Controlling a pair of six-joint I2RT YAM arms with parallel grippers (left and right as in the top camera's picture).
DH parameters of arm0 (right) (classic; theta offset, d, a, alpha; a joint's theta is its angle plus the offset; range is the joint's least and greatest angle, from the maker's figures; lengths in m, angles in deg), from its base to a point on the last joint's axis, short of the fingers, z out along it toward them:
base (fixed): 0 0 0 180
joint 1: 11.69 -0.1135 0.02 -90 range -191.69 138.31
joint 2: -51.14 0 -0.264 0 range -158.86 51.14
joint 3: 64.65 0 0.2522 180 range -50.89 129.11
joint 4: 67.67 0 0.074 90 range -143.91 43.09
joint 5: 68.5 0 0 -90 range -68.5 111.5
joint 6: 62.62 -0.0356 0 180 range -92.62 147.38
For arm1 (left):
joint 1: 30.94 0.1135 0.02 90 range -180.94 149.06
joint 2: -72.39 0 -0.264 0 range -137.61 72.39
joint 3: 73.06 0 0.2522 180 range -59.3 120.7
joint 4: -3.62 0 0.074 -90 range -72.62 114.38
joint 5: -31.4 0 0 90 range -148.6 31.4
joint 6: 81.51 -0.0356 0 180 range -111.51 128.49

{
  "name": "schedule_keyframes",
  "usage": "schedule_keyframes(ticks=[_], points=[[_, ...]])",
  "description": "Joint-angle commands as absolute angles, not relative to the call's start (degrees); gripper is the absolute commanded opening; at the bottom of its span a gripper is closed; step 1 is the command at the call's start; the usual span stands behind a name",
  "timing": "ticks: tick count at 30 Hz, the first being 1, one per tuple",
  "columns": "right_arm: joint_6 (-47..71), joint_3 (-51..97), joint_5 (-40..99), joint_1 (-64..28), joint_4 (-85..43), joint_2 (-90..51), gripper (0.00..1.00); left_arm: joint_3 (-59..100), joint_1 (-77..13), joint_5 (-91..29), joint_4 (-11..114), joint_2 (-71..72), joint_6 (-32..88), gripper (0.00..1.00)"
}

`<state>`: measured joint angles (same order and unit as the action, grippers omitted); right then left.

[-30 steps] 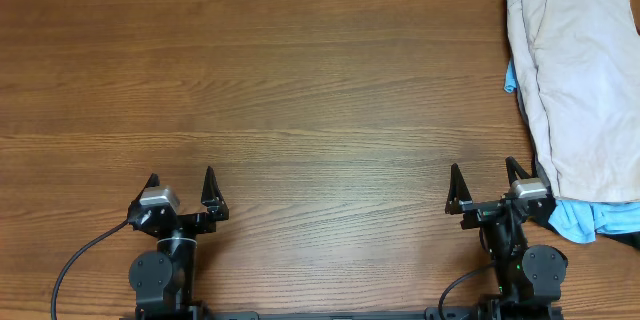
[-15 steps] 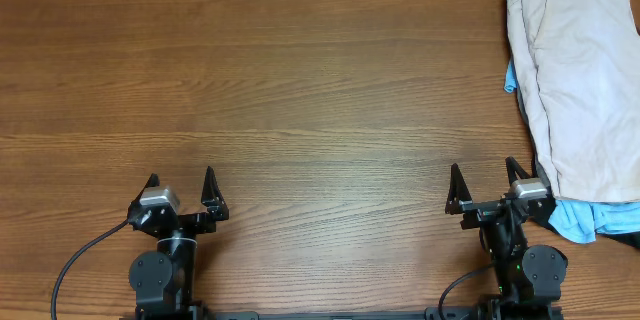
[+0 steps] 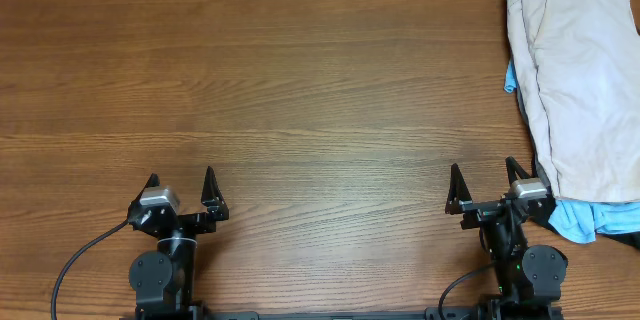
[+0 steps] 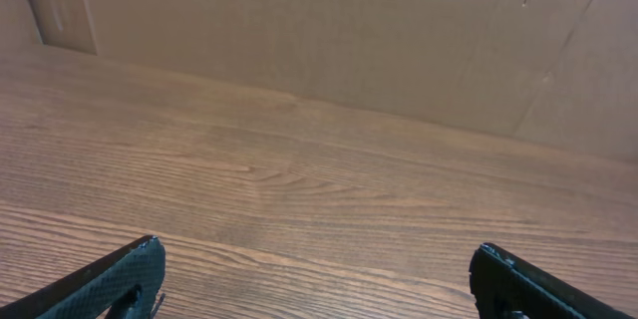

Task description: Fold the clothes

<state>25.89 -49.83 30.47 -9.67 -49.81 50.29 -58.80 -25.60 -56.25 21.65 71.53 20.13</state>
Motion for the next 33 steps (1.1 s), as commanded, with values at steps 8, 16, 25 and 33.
schedule_keyframes(ticks=[8, 16, 25, 33], points=[[25.6, -50.4, 30.1, -9.3, -50.0, 50.9, 1.0, -59.0, -25.2, -56.2, 21.7, 72.1, 19.2, 1.0], [25.6, -50.4, 30.0, -9.3, -50.0, 50.9, 1.0, -59.0, -25.2, -56.2, 21.7, 72.1, 19.2, 1.0], [25.6, -50.4, 30.1, -9.3, -50.0, 50.9, 1.0, -59.0, -25.2, -58.0, 21.8, 72.1, 14.3, 1.0], [25.6, -50.4, 30.1, -9.3, -50.1, 50.9, 1.0, -59.0, -25.2, -58.2, 21.8, 72.1, 13.1, 1.0]])
